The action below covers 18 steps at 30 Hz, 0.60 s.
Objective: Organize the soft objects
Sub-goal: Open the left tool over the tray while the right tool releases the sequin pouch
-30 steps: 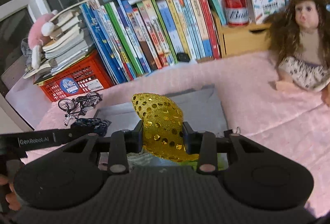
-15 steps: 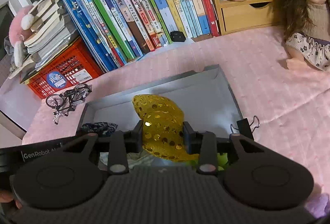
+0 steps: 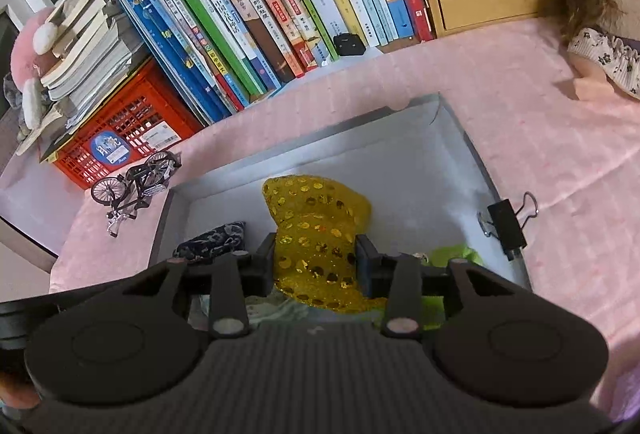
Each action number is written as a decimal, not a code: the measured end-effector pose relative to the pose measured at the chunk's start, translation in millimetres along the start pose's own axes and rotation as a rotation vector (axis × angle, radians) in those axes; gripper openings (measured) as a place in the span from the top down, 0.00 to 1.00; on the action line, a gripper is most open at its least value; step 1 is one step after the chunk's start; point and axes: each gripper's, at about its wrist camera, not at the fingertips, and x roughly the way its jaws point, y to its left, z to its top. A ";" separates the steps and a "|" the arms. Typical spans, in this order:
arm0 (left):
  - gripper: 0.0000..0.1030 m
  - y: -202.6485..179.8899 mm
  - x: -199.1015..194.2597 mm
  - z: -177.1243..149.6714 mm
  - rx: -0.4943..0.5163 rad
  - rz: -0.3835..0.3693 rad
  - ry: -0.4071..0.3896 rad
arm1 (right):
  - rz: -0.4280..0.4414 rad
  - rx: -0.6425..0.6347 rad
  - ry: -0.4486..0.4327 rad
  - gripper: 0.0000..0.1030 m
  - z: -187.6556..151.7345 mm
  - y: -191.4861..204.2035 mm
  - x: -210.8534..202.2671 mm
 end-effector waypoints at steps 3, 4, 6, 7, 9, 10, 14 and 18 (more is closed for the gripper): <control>0.69 1.9 -1.2 -0.5 -0.010 0.004 0.002 | 0.006 0.002 -0.006 0.44 -0.8 -0.7 0.3; 0.67 2.4 -2.6 -0.8 -0.009 0.005 -0.001 | 0.010 -0.002 -0.009 0.42 -1.1 -0.9 -0.3; 0.61 2.3 -6.3 -0.9 -0.002 0.006 -0.010 | 0.013 -0.015 -0.021 0.35 -2.6 0.0 -2.8; 0.57 1.9 -9.1 -1.3 0.001 0.006 -0.019 | 0.014 -0.024 -0.030 0.33 -3.2 0.3 -4.7; 0.52 0.8 -16.7 -1.9 0.013 0.008 -0.041 | 0.014 -0.035 -0.044 0.30 -3.9 0.4 -8.6; 0.49 0.4 -20.4 -2.0 0.019 0.010 -0.051 | 0.018 -0.035 -0.051 0.28 -4.1 -0.2 -10.7; 0.39 -3.5 -38.7 -5.1 0.054 0.026 -0.091 | 0.040 -0.041 -0.076 0.25 -5.3 -2.6 -21.1; 0.30 -9.2 -58.7 -12.1 0.100 0.029 -0.139 | 0.057 -0.075 -0.123 0.19 -7.8 -0.7 -39.9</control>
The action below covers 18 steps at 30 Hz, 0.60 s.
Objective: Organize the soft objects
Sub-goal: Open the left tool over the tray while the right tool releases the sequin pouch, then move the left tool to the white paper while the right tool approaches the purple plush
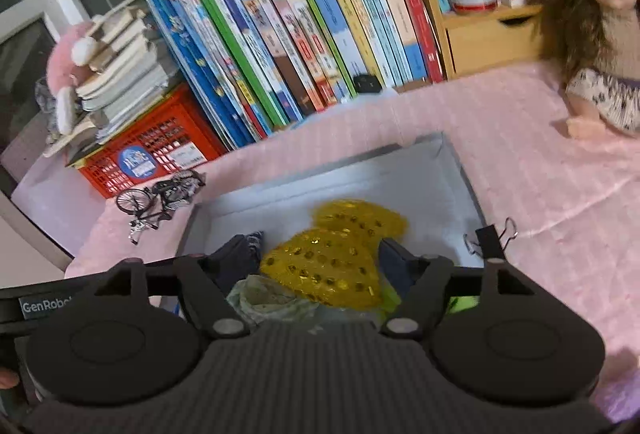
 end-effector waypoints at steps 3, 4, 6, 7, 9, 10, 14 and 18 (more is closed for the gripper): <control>0.26 -5.0 -16.4 -4.9 0.028 -0.013 -0.039 | 0.011 -0.044 -0.038 0.15 -0.7 5.0 -15.4; 0.26 -6.4 -20.9 -6.0 0.035 -0.017 -0.049 | 0.011 -0.060 -0.053 0.14 -1.2 6.6 -21.3; 0.25 -9.0 -30.4 -9.2 0.047 -0.021 -0.068 | 0.013 -0.087 -0.079 0.13 -2.5 7.9 -32.5; 0.24 -9.9 -35.5 -11.0 0.051 -0.023 -0.078 | 0.019 -0.095 -0.089 0.12 -3.1 7.7 -37.2; 0.23 -11.9 -44.3 -14.9 0.056 -0.029 -0.094 | 0.036 -0.109 -0.108 0.09 -5.1 6.8 -47.6; 0.22 -12.9 -49.6 -17.3 0.062 -0.035 -0.103 | 0.046 -0.120 -0.118 0.08 -6.7 6.7 -53.4; 0.20 -16.8 -67.9 -27.4 0.096 -0.045 -0.143 | 0.061 -0.182 -0.170 0.03 -14.3 7.7 -76.1; 0.17 -18.0 -84.7 -40.0 0.118 -0.052 -0.181 | 0.067 -0.241 -0.227 0.00 -26.1 6.9 -96.7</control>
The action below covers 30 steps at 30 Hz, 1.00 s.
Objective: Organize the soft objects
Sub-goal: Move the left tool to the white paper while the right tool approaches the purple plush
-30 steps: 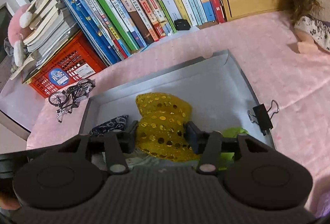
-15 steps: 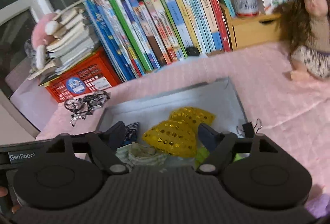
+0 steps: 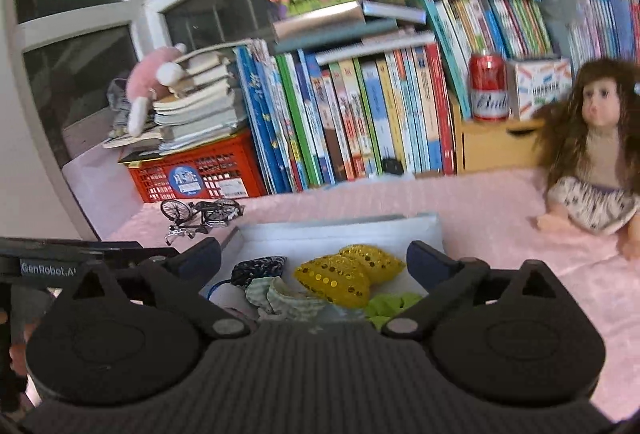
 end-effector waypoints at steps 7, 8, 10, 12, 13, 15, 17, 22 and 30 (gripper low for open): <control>0.15 -2.6 -30.6 -26.2 0.037 -0.013 -0.053 | -0.014 -0.068 -0.085 0.00 -20.5 0.2 -33.6; 0.15 -2.7 -34.2 -30.5 0.043 -0.014 -0.058 | -0.010 -0.069 -0.092 0.00 -24.4 -0.7 -37.2; 0.15 -2.5 -40.0 -39.0 0.054 -0.013 -0.071 | -0.012 -0.073 -0.108 0.00 -33.0 -1.8 -43.5; 0.15 -3.2 -46.1 -48.5 0.068 -0.003 -0.082 | -0.023 -0.082 -0.123 0.00 -40.7 -2.2 -48.9; 0.15 -3.8 -48.1 -52.3 0.076 0.001 -0.085 | -0.028 -0.086 -0.129 0.00 -43.9 -2.4 -51.4; 0.14 -4.5 -54.4 -61.9 0.089 0.014 -0.101 | -0.035 -0.089 -0.137 0.00 -50.4 -3.1 -56.3; 0.14 -3.9 -60.7 -72.0 0.090 0.023 -0.121 | -0.036 -0.092 -0.143 0.00 -57.5 -4.0 -60.3; 0.13 -4.7 -75.4 -98.4 0.085 0.046 -0.172 | -0.077 -0.147 -0.145 0.00 -79.2 -0.4 -67.9; 0.09 1.6 -114.1 -134.1 0.118 0.115 -0.243 | -0.159 -0.238 -0.157 0.00 -109.7 6.2 -81.3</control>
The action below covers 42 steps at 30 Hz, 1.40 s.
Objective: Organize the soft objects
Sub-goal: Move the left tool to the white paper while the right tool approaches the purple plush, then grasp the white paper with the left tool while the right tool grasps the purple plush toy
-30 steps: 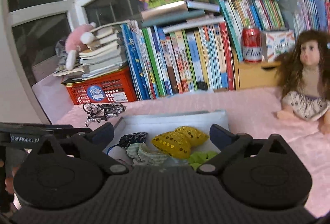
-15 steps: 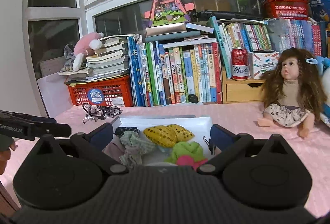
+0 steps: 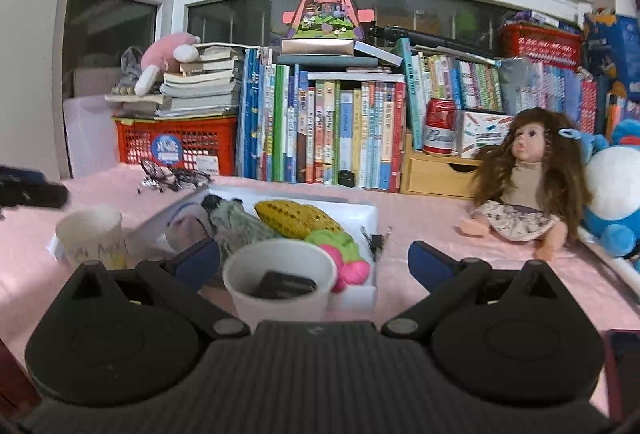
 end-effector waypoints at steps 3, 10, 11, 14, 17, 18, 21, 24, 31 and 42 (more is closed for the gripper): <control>0.08 9.0 -15.0 -9.1 0.008 0.056 -0.008 | -0.029 -0.028 0.003 0.00 -11.8 -1.7 -8.5; 0.08 40.6 -12.0 -30.9 -0.047 0.187 0.033 | -0.117 -0.028 0.056 0.00 -32.4 -15.0 -10.3; 0.08 46.4 -7.9 -34.7 -0.058 0.201 0.042 | -0.131 -0.024 0.062 0.00 -34.8 -17.9 -8.9; 0.08 57.8 4.9 -46.6 -0.067 0.253 0.067 | -0.174 -0.017 0.088 0.00 -43.3 -23.0 -5.2; 0.09 64.1 18.9 -57.0 -0.053 0.307 0.079 | -0.213 -0.023 0.113 0.00 -51.7 -26.3 -1.1; 0.09 65.4 23.6 -59.6 -0.052 0.319 0.075 | -0.225 -0.029 0.121 0.00 -54.0 -26.8 0.3; 0.09 69.8 35.5 -66.6 -0.069 0.352 0.074 | -0.256 -0.037 0.137 0.00 -58.5 -28.9 4.5; 0.10 72.2 48.1 -71.0 -0.086 0.354 0.094 | -0.277 -0.031 0.158 0.00 -61.7 -33.1 9.6; 0.15 77.9 64.1 -75.6 -0.129 0.356 0.128 | -0.308 0.020 0.183 0.00 -66.5 -45.1 19.6; 0.31 91.8 75.1 -78.7 -0.218 0.339 0.151 | -0.327 0.114 0.211 0.00 -67.2 -60.0 32.7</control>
